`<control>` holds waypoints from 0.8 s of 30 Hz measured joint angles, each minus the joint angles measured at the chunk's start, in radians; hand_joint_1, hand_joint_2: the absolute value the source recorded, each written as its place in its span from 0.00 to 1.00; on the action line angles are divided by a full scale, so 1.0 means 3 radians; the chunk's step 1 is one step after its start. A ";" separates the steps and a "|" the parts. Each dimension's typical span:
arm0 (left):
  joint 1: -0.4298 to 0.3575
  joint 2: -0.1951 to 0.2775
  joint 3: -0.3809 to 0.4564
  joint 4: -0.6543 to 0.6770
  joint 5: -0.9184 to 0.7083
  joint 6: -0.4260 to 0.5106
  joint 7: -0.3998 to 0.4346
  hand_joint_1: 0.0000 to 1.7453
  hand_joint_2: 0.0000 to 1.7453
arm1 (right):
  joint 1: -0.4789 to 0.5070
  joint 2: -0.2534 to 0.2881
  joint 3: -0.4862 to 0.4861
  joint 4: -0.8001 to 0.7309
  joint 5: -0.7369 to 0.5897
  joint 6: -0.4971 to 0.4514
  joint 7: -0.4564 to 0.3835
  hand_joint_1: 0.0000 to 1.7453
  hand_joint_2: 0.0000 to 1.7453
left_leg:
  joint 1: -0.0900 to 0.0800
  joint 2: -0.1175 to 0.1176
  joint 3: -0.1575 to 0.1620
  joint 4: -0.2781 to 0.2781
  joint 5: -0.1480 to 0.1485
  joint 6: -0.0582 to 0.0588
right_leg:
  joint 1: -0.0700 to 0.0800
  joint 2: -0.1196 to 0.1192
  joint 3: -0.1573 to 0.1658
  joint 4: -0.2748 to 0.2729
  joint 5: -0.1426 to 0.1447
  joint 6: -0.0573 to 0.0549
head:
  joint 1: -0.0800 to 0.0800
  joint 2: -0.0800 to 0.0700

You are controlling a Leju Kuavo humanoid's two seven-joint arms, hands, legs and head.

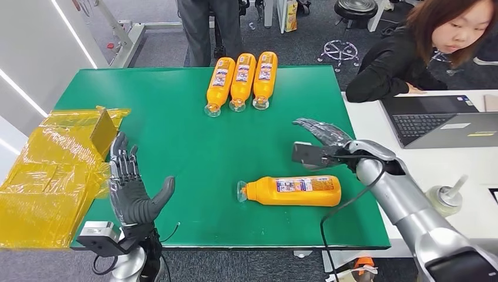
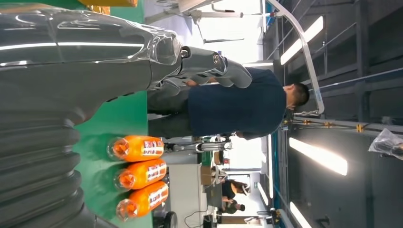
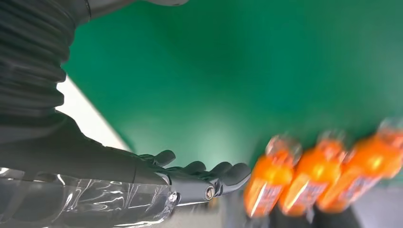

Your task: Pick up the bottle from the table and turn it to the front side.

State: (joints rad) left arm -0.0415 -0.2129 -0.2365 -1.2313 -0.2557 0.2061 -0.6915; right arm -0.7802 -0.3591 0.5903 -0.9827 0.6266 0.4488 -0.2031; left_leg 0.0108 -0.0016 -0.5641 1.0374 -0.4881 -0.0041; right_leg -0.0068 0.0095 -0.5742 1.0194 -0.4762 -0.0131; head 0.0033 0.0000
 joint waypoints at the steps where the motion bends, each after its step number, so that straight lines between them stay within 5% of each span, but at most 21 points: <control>1: -0.0005 0.0000 0.0000 0.0015 0.0011 -0.0005 0.0002 0.00 1.00 | -0.0100 -0.0013 0.0096 0.0041 -0.0145 0.0132 0.0045 0.00 1.00 | 0.0000 -0.0001 0.0000 0.0001 0.0000 0.0000 | 0.0000 0.0000 -0.0001 0.0000 0.0000 0.0000 | 0.0000 0.0000; 6: -0.0036 0.0004 0.0000 0.0109 0.0073 -0.0023 0.0009 0.00 1.00 | -0.0625 -0.0159 0.0610 0.0125 -0.1072 0.0933 0.0441 0.00 1.00 | 0.0000 -0.0005 -0.0006 0.0002 0.0001 0.0000 | 0.0000 -0.0002 -0.0004 0.0001 0.0000 0.0000 | 0.0000 0.0000; 9: -0.0090 0.0008 0.0000 0.0194 0.0149 -0.0008 0.0002 0.00 1.00 | -0.0920 -0.0207 0.0928 0.0126 -0.1615 0.1114 0.0709 0.00 1.00 | 0.0000 -0.0004 -0.0007 0.0002 0.0001 0.0000 | 0.0000 -0.0001 -0.0005 0.0001 0.0001 0.0000 | 0.0000 0.0000; 17: -0.0177 0.0033 0.0000 0.0339 0.0295 0.0074 -0.0010 0.00 1.00 | -0.1165 -0.0220 0.1741 0.0127 -0.1964 0.0655 0.0697 0.00 1.00 | 0.0001 -0.0009 -0.0006 0.0002 0.0001 -0.0001 | 0.0001 -0.0005 -0.0005 0.0000 0.0000 0.0000 | 0.0000 0.0000; 24: -0.0189 0.0052 0.0000 0.0388 0.0313 0.0081 0.0013 0.00 1.00 | -0.0710 -0.0153 0.2096 0.0456 -0.1640 -0.0233 0.0208 0.00 1.00 | 0.0001 -0.0015 -0.0011 0.0001 0.0001 -0.0001 | 0.0002 -0.0012 -0.0004 -0.0001 0.0000 0.0001 | 0.0001 0.0000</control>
State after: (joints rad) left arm -0.0982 -0.1972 -0.2365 -1.1151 -0.1617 0.2304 -0.6877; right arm -0.9932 -0.4049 1.2190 -0.8458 0.1345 0.3789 -0.1406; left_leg 0.0109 -0.0060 -0.5673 1.0378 -0.4878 -0.0044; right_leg -0.0062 0.0059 -0.5754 1.0191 -0.4762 -0.0128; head 0.0036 0.0000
